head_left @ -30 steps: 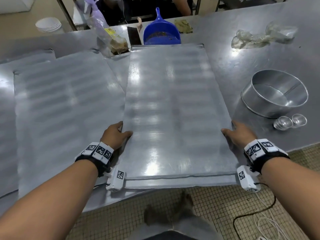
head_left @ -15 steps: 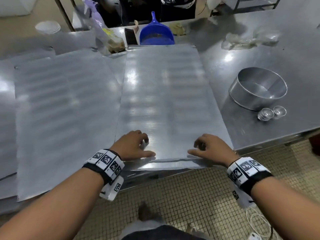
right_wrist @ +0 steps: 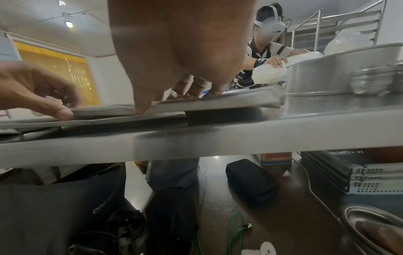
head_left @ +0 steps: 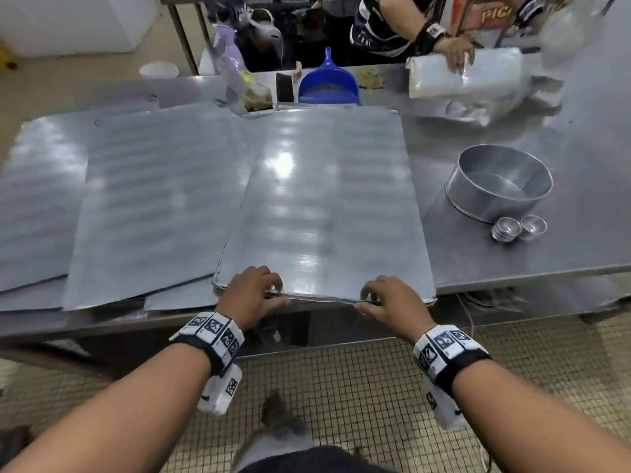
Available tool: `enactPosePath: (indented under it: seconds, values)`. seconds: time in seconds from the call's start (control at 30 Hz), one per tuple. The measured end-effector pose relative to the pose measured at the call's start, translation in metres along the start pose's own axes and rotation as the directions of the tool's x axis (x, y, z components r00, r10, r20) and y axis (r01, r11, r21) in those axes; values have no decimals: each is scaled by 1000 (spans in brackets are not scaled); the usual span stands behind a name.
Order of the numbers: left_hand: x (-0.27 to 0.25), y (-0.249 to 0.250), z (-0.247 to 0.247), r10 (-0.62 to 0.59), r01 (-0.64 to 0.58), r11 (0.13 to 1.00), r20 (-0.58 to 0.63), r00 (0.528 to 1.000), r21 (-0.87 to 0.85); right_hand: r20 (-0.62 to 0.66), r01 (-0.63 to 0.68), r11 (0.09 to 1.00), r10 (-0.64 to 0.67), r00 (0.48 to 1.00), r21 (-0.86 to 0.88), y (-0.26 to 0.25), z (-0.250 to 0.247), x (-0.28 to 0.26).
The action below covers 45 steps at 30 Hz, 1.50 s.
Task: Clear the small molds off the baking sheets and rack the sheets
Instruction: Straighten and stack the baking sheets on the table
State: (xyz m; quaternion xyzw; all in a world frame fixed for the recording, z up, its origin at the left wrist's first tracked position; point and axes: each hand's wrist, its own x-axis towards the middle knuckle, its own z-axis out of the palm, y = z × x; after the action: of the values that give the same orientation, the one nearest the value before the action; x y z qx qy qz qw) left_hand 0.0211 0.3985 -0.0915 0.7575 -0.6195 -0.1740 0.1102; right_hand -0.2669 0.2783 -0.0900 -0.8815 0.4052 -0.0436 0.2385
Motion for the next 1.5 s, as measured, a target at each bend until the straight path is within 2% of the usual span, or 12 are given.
enactPosePath:
  seconds: [0.13,0.27,0.4,0.5,0.57,0.63,0.7,0.77,0.9,1.13,1.3,1.5]
  values:
    - [-10,7,6,-44,43,999,-50,998,-11,-53,-20,1000,21,998,22,1,3,-8]
    - [-18,16,10,-40,39,999,-35,999,-17,-1,-16,1000,16,1000,12,7,-2,-15]
    - [-25,19,6,-83,79,986,-20,996,-149,22,-72,994,70,997,86,17,-12,-20]
    - [-21,10,-7,-188,168,977,-162,969,-130,-101,-163,981,173,980,103,33,-24,-12]
    - [-14,-2,-17,-342,329,940,-236,910,-92,-210,-301,953,302,930,40,49,-30,-2]
    - [-7,-17,-23,-498,482,867,-187,847,-127,-246,-463,884,463,851,62,65,-36,6]
    - [-1,-29,-23,-565,540,818,-102,819,-199,-175,-576,797,603,778,183,72,-38,12]
    - [4,-34,-23,-560,533,808,-46,827,-251,-77,-625,733,663,744,269,73,-34,18]
    - [13,-29,-24,-538,508,805,-17,843,-307,-1,-624,691,670,742,365,68,-24,24]
    - [14,-28,-29,-535,496,810,-50,843,-313,2,-572,637,667,745,517,76,-26,26]
    - [14,-36,-29,-525,485,809,-39,850,-333,-27,-529,649,645,764,547,80,-28,25]
    - [-5,-18,-29,-536,493,803,-45,843,-336,-51,-505,695,612,790,512,94,-39,8]
